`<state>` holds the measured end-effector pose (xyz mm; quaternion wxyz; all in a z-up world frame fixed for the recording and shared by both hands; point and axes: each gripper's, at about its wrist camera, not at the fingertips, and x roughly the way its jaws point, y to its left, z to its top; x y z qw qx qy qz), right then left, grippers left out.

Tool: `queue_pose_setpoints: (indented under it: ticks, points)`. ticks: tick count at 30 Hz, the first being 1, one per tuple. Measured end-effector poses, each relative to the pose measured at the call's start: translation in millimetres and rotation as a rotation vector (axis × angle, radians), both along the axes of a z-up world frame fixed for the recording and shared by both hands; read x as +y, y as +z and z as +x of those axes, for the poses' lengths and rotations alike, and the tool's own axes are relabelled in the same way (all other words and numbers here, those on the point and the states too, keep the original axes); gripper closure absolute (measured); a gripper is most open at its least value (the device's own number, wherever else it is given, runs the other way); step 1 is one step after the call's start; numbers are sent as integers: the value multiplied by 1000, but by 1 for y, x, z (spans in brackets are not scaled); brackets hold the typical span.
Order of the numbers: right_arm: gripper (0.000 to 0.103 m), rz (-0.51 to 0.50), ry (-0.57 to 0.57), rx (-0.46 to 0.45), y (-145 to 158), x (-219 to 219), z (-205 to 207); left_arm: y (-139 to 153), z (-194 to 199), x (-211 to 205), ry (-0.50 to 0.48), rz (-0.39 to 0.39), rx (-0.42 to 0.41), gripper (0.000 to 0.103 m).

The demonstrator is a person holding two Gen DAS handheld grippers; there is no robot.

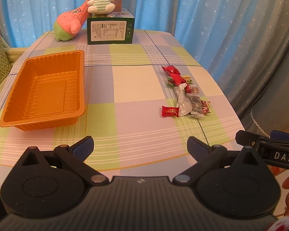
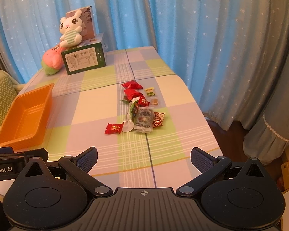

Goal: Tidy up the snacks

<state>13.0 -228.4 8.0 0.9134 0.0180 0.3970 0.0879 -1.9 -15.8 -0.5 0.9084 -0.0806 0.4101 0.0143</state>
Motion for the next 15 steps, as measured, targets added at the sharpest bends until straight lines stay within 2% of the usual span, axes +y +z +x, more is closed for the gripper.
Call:
queue_pose_setpoints:
  ticks: [15]
  points:
    - [1, 1, -2, 0, 0, -4, 0, 2, 1, -2, -8, -1, -4, 1]
